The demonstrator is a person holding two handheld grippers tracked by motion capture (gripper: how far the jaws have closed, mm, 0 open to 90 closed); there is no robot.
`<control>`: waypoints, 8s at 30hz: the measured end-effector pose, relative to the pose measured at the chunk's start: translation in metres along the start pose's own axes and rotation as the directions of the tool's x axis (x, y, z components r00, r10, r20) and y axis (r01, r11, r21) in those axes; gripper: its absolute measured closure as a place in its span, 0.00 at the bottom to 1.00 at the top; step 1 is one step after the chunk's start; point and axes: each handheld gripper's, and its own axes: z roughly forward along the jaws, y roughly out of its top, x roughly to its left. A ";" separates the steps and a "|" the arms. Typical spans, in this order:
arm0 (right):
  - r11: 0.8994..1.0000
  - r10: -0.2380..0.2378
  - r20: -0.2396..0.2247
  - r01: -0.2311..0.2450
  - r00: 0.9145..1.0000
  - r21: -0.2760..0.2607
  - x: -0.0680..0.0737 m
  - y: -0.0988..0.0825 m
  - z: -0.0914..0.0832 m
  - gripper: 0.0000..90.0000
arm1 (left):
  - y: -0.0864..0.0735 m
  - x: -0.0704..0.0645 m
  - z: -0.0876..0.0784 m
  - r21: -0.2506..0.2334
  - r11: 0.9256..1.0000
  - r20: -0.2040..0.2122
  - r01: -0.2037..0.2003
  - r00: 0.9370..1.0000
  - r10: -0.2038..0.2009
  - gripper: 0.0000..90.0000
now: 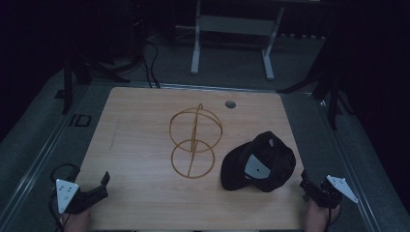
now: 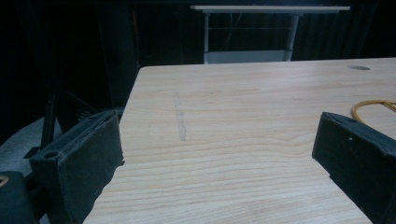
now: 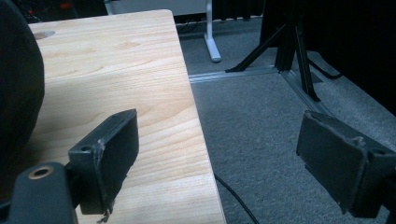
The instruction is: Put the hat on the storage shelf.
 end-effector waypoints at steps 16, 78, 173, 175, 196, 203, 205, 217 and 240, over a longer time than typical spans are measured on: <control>1.000 0.005 -0.036 -0.004 0.999 0.007 -0.004 0.004 -0.004 0.15 | 0.000 0.000 0.000 0.006 1.000 0.010 0.021 1.000 -0.021 0.02; 0.953 -0.186 -0.439 0.270 0.879 0.135 0.127 0.066 -0.055 0.51 | 0.008 -0.013 0.003 0.026 1.000 0.088 0.016 0.996 -0.018 0.02; 0.891 -0.454 -0.638 0.328 0.623 -0.313 0.157 0.119 -0.194 0.96 | 0.130 -0.266 0.054 0.144 0.961 0.685 -0.236 0.724 0.076 0.17; 0.890 -0.456 -0.640 0.329 0.618 -0.317 0.158 0.119 -0.195 0.96 | 0.131 -0.267 0.055 0.143 0.961 0.679 -0.236 0.730 0.078 0.23; 0.912 -0.411 -0.677 0.291 0.611 -0.290 0.148 0.112 -0.195 0.96 | 0.143 -0.283 0.053 0.144 0.946 0.701 -0.290 0.704 0.109 0.98; 0.923 -0.385 -0.724 0.260 0.572 -0.284 0.140 0.109 -0.193 0.94 | 0.154 -0.282 0.048 0.105 0.951 0.672 -0.289 0.726 0.147 0.99; 0.926 -0.377 -0.736 0.263 0.563 -0.273 0.139 0.108 -0.192 0.94 | 0.156 -0.281 0.049 0.108 0.954 0.676 -0.280 0.725 0.136 0.99; 0.953 -0.301 -0.762 0.212 0.573 -0.216 0.126 0.110 -0.185 0.85 | 0.162 -0.279 0.050 0.106 0.962 0.702 -0.253 0.703 0.108 0.99; 0.929 -0.346 -0.742 0.320 0.575 -0.186 0.102 0.128 -0.165 0.41 | 0.222 -0.273 0.015 -0.051 0.969 0.747 -0.240 0.636 0.197 0.99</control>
